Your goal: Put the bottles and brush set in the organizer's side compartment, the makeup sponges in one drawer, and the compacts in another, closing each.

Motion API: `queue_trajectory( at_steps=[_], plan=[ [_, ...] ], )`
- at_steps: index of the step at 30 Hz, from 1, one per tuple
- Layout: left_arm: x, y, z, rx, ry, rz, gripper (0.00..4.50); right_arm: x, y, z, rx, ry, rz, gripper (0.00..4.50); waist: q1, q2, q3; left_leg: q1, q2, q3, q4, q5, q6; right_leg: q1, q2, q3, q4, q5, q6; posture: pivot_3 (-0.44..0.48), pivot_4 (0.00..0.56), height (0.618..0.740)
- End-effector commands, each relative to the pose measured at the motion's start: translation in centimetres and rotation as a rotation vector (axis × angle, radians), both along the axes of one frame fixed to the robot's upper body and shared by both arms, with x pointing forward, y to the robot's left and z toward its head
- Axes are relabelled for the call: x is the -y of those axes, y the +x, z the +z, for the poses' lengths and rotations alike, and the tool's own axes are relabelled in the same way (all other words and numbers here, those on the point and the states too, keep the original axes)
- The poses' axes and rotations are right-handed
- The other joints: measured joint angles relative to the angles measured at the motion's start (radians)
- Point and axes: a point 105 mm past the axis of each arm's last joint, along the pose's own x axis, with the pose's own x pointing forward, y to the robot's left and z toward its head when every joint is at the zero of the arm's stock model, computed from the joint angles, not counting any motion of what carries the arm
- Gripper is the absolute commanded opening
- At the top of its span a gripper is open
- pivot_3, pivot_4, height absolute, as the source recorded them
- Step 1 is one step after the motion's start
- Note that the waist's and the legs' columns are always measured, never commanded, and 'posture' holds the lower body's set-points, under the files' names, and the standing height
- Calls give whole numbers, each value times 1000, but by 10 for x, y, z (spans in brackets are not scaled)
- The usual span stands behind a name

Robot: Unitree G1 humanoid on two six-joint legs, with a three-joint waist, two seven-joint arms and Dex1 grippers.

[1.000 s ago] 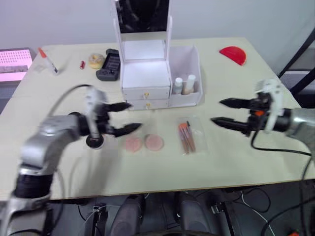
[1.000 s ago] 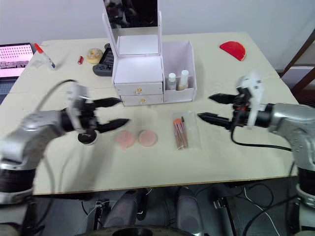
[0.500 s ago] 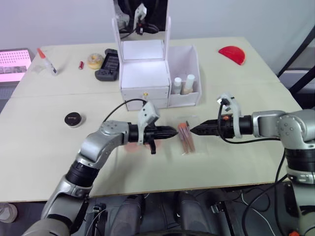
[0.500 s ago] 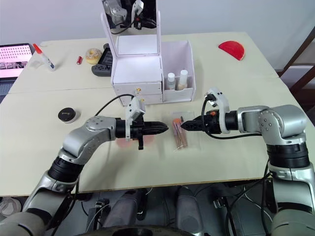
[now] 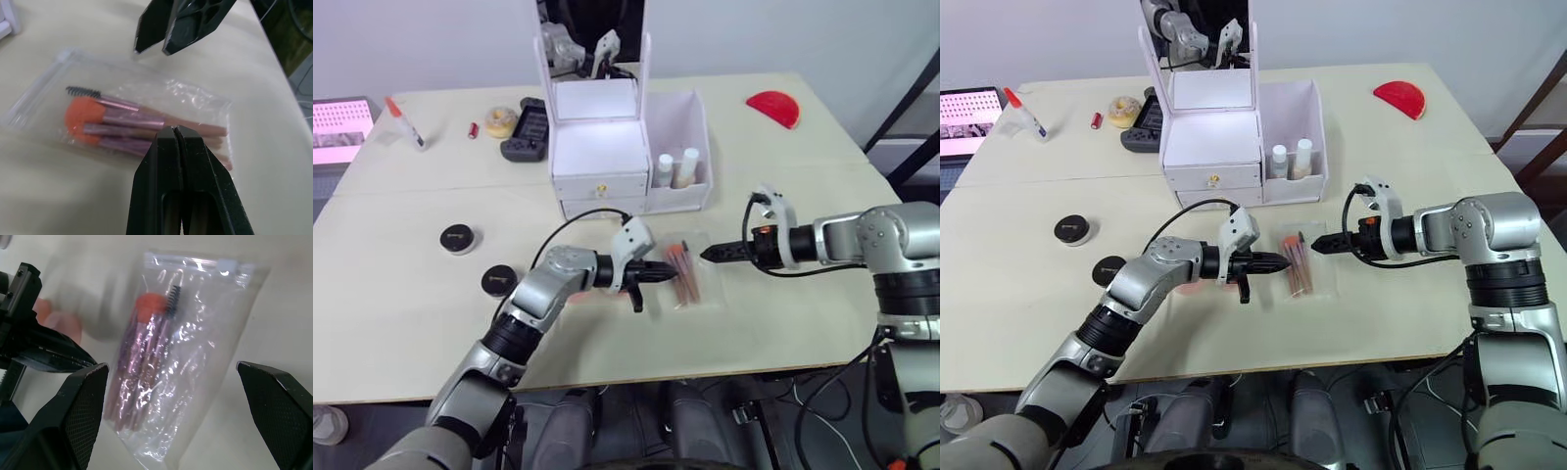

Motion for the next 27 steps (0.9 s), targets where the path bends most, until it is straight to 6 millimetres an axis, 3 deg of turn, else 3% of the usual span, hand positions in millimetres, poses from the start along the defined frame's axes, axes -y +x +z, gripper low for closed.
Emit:
queue_trajectory(
  at_steps=[1,12,17,21,27],
  plan=[
    [7,3,5,51,3,-20,44,-10,4,1,8,29,15,4500,0,0,0,0,0,0,0,0,0,0,0,0,0,0,0,0,150,737],
    [21,8,-13,78,80,-68,44,-38,0,-9,-132,145,47,4500,-3,0,-1,1,0,0,0,0,0,0,0,0,1,1,1,0,150,737],
    [21,8,-17,99,112,-85,44,-40,6,-13,-151,156,15,4500,-2,0,-2,1,0,0,0,0,0,0,1,0,1,1,1,0,150,737],
    [20,8,-16,101,108,-85,0,-39,9,-18,-155,145,5,3148,-2,-1,-2,1,0,0,1,0,0,0,1,0,1,1,1,0,150,737],
    [18,10,-15,106,110,-85,0,-37,13,-17,-146,147,-4,45,-2,-1,-2,1,0,0,1,0,0,0,1,0,1,1,1,0,150,737]
  ],
)
